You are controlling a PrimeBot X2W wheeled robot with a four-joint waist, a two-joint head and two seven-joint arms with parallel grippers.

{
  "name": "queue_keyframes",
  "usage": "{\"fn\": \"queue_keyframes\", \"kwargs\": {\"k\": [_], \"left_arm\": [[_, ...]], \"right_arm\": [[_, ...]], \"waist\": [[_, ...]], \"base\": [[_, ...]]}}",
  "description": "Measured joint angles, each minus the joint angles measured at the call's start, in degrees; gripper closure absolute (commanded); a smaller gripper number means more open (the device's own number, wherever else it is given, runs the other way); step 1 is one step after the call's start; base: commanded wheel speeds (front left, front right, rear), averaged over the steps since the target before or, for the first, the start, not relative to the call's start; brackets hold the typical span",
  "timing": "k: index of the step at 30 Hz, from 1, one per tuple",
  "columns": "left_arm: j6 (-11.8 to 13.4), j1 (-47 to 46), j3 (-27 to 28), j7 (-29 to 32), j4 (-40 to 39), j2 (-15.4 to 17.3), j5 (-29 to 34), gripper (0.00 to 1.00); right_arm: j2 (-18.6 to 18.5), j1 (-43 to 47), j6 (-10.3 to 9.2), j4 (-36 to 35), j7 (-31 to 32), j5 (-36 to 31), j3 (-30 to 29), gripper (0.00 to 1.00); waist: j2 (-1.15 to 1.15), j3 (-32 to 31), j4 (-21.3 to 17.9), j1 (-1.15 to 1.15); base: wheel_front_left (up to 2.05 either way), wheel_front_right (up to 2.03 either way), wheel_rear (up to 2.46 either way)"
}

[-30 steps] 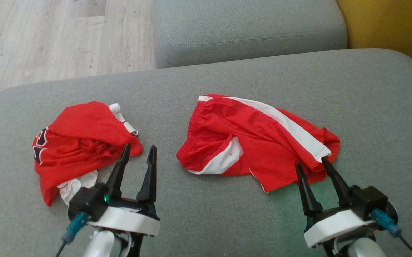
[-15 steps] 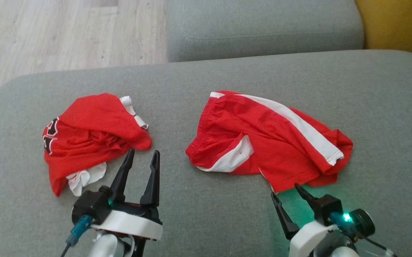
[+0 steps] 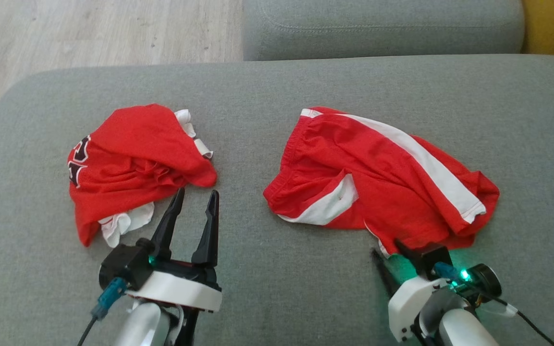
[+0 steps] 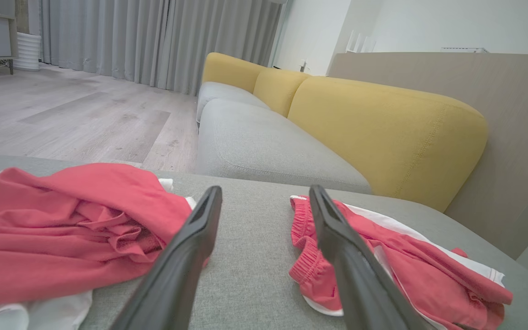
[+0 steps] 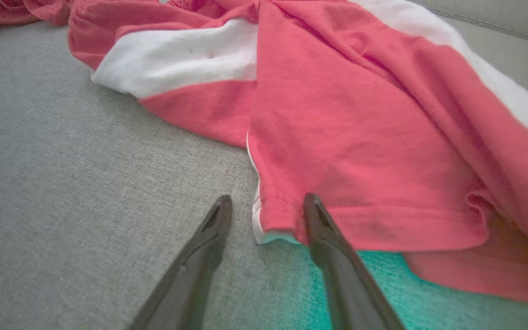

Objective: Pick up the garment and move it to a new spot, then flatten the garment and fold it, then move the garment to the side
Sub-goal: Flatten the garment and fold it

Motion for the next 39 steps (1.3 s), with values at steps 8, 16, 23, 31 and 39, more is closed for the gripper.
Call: {"fn": "queue_keyframes", "kwargs": {"k": [8, 16, 23, 31, 39], "left_arm": [[0.0, 0.3, 0.7, 0.0, 0.5, 0.1, 0.0, 0.00], [0.0, 2.0, 0.8, 0.0, 0.4, 0.0, 0.0, 0.00], [0.0, 2.1, 0.7, 0.0, 0.2, -0.1, 0.0, 0.00], [0.0, 2.1, 0.3, 0.0, 0.2, -0.1, 0.0, 0.00], [0.0, 2.1, 0.2, 0.0, 0.2, -0.1, 0.0, 0.00]], "right_arm": [[-0.1, -0.4, 0.00, 0.5, -0.6, 2.2, -3.1, 1.00], [-5.6, 4.8, 0.00, -7.7, 4.6, 7.5, -7.1, 1.00], [-8.6, 8.6, 0.00, -15.5, 11.0, 9.8, -11.2, 1.00], [-7.3, 10.2, 0.00, -19.3, 13.2, 9.6, -13.5, 0.00], [-3.9, 10.2, 0.00, -26.3, 1.6, 8.5, -10.7, 0.00]], "waist": [[0.00, -1.7, -2.3, 0.00], [0.00, -4.1, -6.2, -0.01], [0.00, -4.6, -8.0, -0.01], [0.00, -4.3, -8.3, -0.01], [0.00, -4.4, -7.8, -0.01]], "base": [[0.00, 0.00, 0.00], [0.00, 0.00, 0.00], [0.00, 0.00, 0.00], [0.00, 0.00, 0.00], [0.00, 0.00, 0.00]]}}
